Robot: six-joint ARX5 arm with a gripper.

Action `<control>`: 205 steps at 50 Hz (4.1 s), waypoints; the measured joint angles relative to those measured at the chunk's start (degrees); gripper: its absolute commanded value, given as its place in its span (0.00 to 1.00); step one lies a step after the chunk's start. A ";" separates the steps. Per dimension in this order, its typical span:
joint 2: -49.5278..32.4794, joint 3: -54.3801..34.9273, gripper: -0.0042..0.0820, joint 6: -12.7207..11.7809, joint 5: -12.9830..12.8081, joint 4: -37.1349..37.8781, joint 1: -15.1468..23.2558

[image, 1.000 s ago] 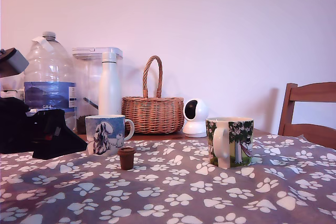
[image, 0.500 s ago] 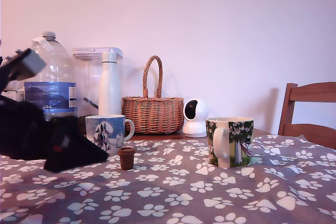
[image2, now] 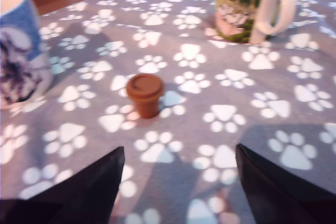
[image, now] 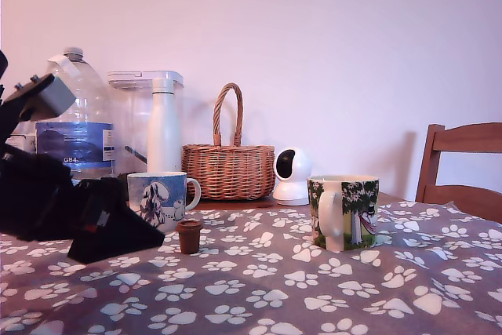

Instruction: Pick up the coffee capsules from the table one by one and drop them inside the nearest coffee cup

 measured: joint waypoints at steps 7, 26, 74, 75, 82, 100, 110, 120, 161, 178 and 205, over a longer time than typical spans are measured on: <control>0.72 1.05 0.75 -0.31 -0.02 -0.11 -0.61; 6.56 5.38 0.75 -0.31 -1.01 -0.24 -1.14; 14.69 19.74 0.75 -1.84 -2.56 -7.15 -1.51; 14.69 19.93 0.75 -1.84 -2.56 -7.56 -1.51; 14.69 20.48 0.75 -1.86 -2.56 -9.66 -1.51; 14.69 20.48 0.39 -1.88 -2.91 -10.82 -1.51; 14.69 20.48 0.25 -1.88 -3.02 -10.99 -1.51; 14.69 20.48 0.15 -1.88 -2.99 -10.36 -1.51; -0.17 20.50 0.11 -0.48 5.20 -23.39 -2.23; -9.49 20.50 0.11 1.18 6.01 -31.19 -4.85; -10.88 27.63 0.11 1.20 6.01 -40.54 -8.31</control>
